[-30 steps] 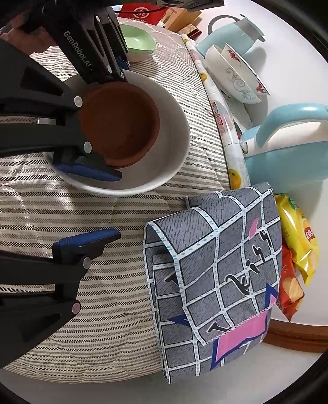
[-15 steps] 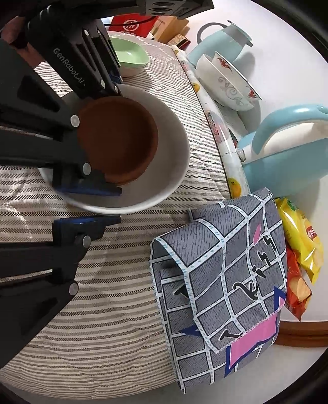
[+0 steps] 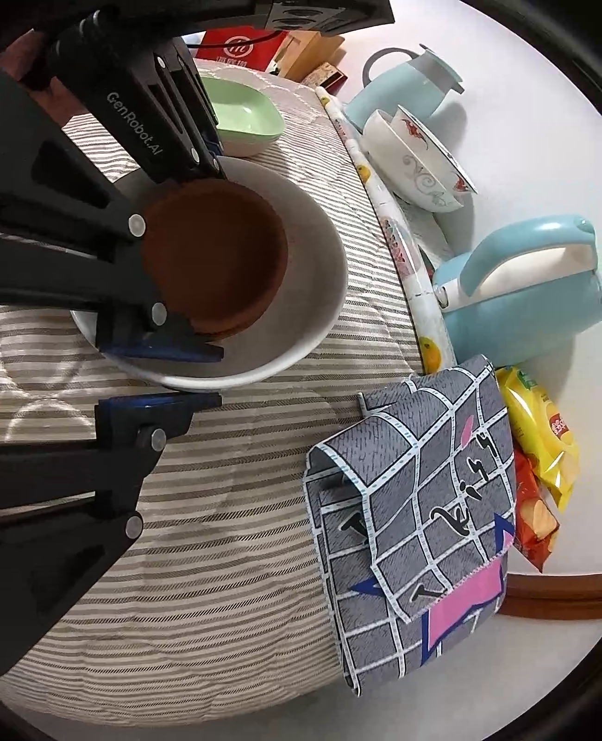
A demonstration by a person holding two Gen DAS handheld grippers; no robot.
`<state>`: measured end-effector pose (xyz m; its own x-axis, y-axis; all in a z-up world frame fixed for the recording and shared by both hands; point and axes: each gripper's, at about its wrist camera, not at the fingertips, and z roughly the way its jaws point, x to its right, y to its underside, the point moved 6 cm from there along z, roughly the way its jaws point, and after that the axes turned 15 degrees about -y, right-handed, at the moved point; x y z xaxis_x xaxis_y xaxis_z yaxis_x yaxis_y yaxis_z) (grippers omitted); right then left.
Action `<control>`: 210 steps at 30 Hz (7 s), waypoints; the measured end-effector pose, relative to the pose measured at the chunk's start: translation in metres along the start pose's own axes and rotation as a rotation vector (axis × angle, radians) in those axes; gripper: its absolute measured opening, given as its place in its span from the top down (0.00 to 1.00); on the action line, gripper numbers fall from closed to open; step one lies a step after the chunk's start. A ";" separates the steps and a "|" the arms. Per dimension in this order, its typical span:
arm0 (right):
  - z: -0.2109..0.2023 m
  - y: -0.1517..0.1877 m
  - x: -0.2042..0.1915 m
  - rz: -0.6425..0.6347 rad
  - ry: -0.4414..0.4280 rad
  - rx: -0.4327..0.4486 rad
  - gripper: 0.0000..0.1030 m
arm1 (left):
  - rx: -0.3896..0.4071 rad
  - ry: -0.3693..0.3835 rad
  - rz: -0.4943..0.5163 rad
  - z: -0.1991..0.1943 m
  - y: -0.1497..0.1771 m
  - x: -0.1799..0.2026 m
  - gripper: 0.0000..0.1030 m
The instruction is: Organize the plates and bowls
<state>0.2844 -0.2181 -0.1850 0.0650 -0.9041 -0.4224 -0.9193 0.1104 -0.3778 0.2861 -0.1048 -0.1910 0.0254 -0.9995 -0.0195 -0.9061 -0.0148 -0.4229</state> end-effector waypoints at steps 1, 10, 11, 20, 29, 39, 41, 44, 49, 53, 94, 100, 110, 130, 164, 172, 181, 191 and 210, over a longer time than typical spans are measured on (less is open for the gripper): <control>-0.003 0.002 -0.001 -0.001 0.001 0.003 0.89 | 0.003 0.001 0.002 -0.002 0.001 0.000 0.91; -0.032 0.012 -0.013 0.005 0.011 0.038 0.89 | 0.035 0.012 0.001 -0.033 0.009 -0.001 0.92; -0.036 0.013 -0.015 0.001 0.014 0.043 0.89 | 0.040 0.011 0.002 -0.036 0.009 -0.001 0.92; -0.061 0.023 -0.039 -0.020 0.014 0.084 0.89 | 0.083 0.000 0.000 -0.067 0.017 -0.015 0.92; -0.078 0.031 -0.062 -0.028 0.010 0.105 0.89 | 0.115 -0.005 -0.003 -0.092 0.022 -0.032 0.92; -0.087 0.034 -0.085 -0.035 0.005 0.131 0.89 | 0.139 -0.007 -0.002 -0.107 0.021 -0.049 0.92; -0.088 0.035 -0.089 -0.036 0.008 0.136 0.89 | 0.142 -0.005 0.000 -0.108 0.021 -0.051 0.92; -0.089 0.037 -0.094 -0.037 0.009 0.142 0.89 | 0.145 -0.003 0.004 -0.109 0.022 -0.055 0.92; -0.088 0.038 -0.099 -0.032 0.007 0.141 0.89 | 0.147 -0.004 0.001 -0.111 0.023 -0.062 0.92; -0.085 0.037 -0.105 -0.036 0.000 0.139 0.90 | 0.144 -0.009 -0.010 -0.112 0.025 -0.070 0.92; -0.039 0.033 -0.171 -0.102 -0.074 0.094 0.90 | 0.146 -0.069 -0.104 -0.107 0.022 -0.152 0.92; -0.030 0.029 -0.179 -0.118 -0.083 0.086 0.90 | 0.141 -0.078 -0.117 -0.103 0.019 -0.163 0.92; -0.010 0.024 -0.192 -0.129 -0.095 0.063 0.90 | 0.125 -0.091 -0.142 -0.091 0.015 -0.183 0.92; 0.033 0.015 -0.208 -0.146 -0.092 -0.003 0.90 | 0.062 -0.094 -0.184 -0.053 0.009 -0.210 0.92; 0.098 0.014 -0.195 -0.087 -0.121 -0.125 0.89 | -0.046 -0.102 -0.216 0.003 0.011 -0.224 0.91; 0.096 0.011 -0.193 -0.106 -0.152 -0.120 0.88 | -0.044 -0.094 -0.212 0.003 0.011 -0.225 0.88; 0.080 0.011 -0.189 -0.111 -0.134 -0.082 0.74 | -0.022 -0.097 -0.220 -0.010 0.013 -0.228 0.87; 0.043 0.019 -0.188 -0.125 -0.124 -0.027 0.74 | 0.059 -0.091 -0.222 -0.051 0.019 -0.232 0.78; -0.116 0.075 -0.189 -0.207 0.092 0.237 0.42 | 0.309 -0.110 -0.123 -0.179 0.070 -0.177 0.38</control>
<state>0.1582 -0.0871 -0.0376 0.1960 -0.9496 -0.2444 -0.7732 0.0036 -0.6341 0.1430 0.0658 -0.0554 0.1874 -0.9814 -0.0419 -0.7231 -0.1089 -0.6821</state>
